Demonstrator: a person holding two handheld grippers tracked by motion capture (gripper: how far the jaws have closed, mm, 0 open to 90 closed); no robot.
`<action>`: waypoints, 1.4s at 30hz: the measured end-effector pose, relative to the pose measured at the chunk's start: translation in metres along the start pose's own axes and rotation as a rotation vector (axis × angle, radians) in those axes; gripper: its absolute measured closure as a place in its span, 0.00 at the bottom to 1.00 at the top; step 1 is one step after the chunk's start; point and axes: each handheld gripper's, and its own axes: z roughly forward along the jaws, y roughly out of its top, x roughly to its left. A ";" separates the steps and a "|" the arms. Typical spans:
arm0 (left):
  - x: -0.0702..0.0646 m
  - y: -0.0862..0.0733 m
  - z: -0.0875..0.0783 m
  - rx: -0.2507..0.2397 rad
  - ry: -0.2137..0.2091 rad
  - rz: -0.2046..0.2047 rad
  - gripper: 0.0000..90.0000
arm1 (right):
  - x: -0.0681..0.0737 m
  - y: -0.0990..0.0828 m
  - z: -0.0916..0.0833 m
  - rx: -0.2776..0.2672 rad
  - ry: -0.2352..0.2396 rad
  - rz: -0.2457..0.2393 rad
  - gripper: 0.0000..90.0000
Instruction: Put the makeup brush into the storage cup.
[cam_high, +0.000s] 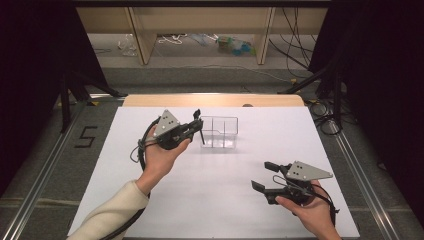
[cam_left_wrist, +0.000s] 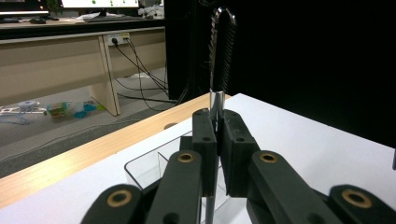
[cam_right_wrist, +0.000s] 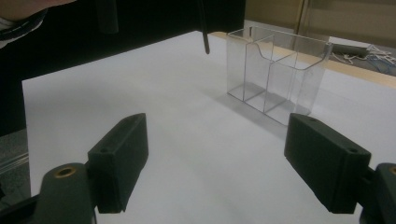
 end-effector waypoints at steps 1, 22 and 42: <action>-0.009 -0.002 0.001 0.010 -0.070 -0.135 0.95 | 0.000 0.000 0.000 0.002 0.002 0.003 0.25; -0.009 0.006 0.007 0.005 -0.068 -0.133 0.95 | 0.000 -0.001 0.003 -0.032 0.005 0.008 0.25; -0.010 0.010 0.013 0.000 -0.073 -0.120 0.95 | 0.000 -0.001 0.003 -0.030 0.008 0.000 0.26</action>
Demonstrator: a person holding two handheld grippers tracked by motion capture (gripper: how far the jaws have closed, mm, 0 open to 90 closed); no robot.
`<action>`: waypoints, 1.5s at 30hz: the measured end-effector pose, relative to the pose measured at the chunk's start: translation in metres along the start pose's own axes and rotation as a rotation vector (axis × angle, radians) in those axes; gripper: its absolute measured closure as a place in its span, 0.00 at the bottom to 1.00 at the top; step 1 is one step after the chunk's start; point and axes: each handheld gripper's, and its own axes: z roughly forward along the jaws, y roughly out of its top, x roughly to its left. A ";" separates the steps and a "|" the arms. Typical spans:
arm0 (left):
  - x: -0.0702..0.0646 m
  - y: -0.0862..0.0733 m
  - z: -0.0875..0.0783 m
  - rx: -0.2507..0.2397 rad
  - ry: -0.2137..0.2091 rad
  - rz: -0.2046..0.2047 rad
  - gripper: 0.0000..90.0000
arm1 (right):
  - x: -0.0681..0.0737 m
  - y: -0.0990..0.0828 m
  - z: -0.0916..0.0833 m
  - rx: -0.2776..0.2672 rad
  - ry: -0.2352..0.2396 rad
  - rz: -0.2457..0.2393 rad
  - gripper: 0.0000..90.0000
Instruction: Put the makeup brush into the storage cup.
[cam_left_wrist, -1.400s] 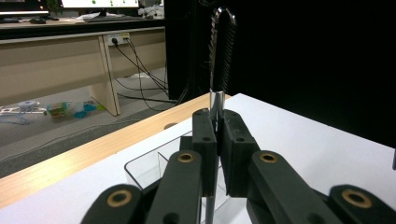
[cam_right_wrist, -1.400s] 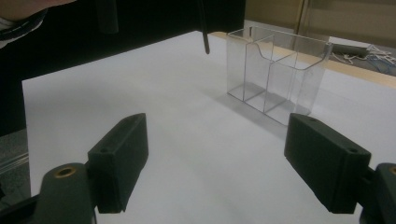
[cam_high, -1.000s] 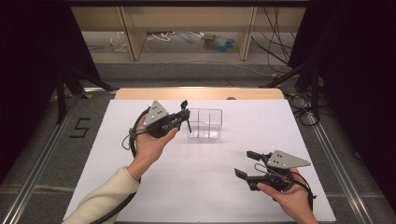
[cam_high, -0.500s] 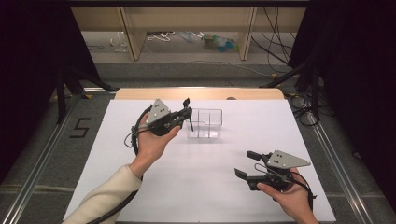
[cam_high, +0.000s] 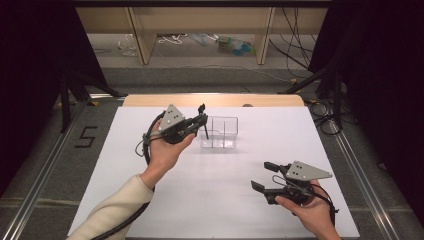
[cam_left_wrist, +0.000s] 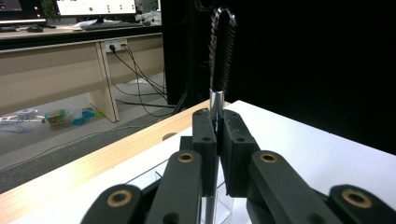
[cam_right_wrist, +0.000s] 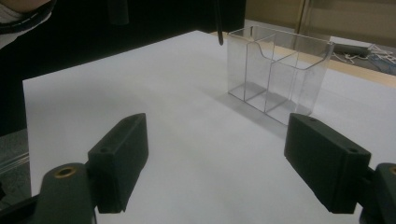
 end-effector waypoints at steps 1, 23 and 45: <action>0.000 0.000 0.000 0.000 0.000 0.002 0.95 | 0.000 0.000 0.000 0.000 0.000 0.000 0.25; 0.005 0.005 0.003 -0.016 0.008 0.010 0.95 | 0.000 0.000 0.000 0.001 -0.001 -0.004 0.26; 0.008 0.010 0.003 -0.030 0.015 0.012 0.95 | 0.001 -0.001 0.000 0.012 0.001 0.017 0.26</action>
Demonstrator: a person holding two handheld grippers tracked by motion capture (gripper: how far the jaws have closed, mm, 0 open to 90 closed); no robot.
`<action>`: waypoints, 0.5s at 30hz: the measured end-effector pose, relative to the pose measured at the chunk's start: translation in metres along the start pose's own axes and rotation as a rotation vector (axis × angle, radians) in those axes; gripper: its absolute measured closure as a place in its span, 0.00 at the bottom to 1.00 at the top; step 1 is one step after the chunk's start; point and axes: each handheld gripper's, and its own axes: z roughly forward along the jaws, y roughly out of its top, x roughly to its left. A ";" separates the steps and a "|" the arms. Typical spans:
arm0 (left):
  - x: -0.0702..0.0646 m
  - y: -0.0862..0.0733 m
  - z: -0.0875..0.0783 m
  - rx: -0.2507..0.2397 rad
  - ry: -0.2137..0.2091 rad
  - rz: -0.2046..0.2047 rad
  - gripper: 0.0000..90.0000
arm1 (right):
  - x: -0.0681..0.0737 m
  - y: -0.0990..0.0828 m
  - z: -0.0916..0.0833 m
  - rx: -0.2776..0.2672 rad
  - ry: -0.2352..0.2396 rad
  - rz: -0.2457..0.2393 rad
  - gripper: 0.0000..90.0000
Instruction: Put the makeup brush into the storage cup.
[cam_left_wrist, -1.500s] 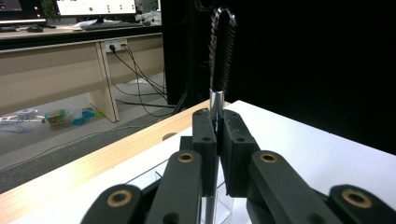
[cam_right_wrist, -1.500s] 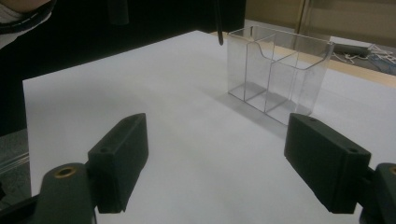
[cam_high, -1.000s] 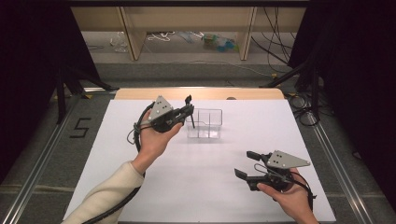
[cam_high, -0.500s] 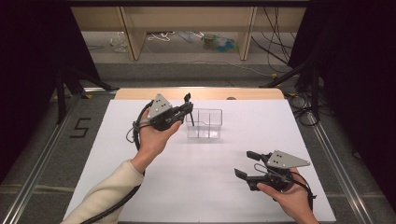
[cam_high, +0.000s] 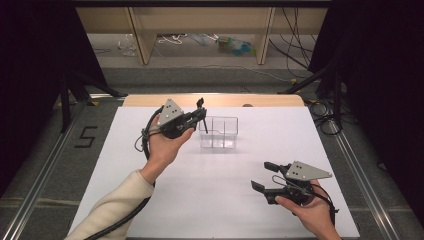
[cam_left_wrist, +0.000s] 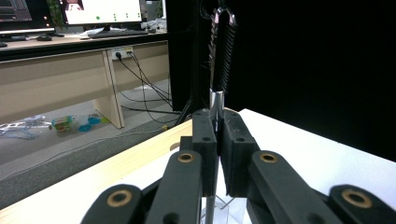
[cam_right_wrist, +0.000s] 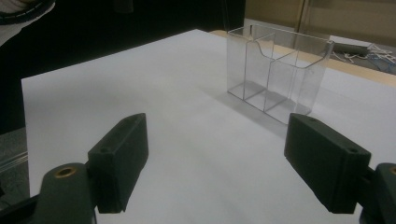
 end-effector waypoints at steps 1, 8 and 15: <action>0.000 0.000 0.000 -0.001 0.000 0.000 0.95 | 0.000 0.000 0.000 0.000 -0.001 0.001 0.25; 0.001 0.001 0.001 -0.001 0.005 0.004 0.95 | -0.001 0.000 -0.001 0.005 -0.002 0.000 0.26; 0.002 0.002 0.001 -0.005 0.006 0.004 0.95 | -0.002 0.000 0.000 -0.007 -0.007 -0.017 0.25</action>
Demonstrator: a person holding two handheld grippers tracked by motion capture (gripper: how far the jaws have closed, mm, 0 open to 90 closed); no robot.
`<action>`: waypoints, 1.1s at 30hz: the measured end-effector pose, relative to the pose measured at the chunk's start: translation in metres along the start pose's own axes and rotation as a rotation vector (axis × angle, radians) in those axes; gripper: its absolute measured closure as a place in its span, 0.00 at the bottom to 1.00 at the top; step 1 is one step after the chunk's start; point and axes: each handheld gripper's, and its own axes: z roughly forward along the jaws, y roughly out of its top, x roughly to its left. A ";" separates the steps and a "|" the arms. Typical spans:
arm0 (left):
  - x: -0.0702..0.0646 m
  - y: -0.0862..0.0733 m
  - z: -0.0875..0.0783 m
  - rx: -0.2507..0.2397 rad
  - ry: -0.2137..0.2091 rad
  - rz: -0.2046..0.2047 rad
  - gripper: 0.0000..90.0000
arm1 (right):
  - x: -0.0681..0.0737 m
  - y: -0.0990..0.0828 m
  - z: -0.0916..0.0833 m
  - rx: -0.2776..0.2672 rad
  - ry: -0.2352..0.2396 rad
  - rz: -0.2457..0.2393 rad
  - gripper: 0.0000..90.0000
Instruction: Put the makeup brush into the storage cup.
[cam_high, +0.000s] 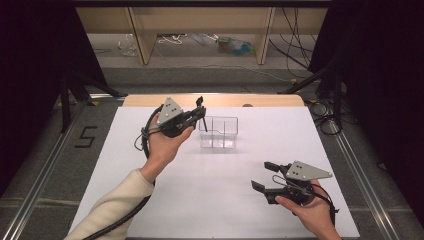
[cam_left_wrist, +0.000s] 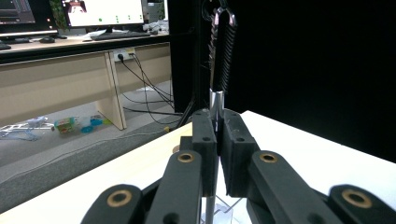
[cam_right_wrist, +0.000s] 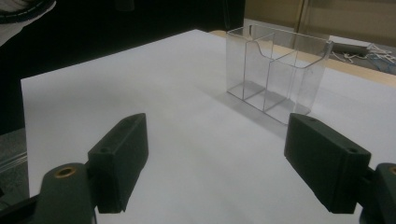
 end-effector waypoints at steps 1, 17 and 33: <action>0.000 0.000 0.000 -0.001 0.001 0.000 0.95 | 0.000 0.000 0.000 0.000 -0.001 0.000 0.26; 0.003 0.001 0.002 -0.008 0.007 0.006 0.95 | 0.000 0.000 0.000 -0.001 0.000 -0.002 0.26; 0.005 -0.002 0.006 -0.008 0.010 0.012 0.95 | -0.001 -0.001 0.001 -0.011 0.009 -0.001 0.26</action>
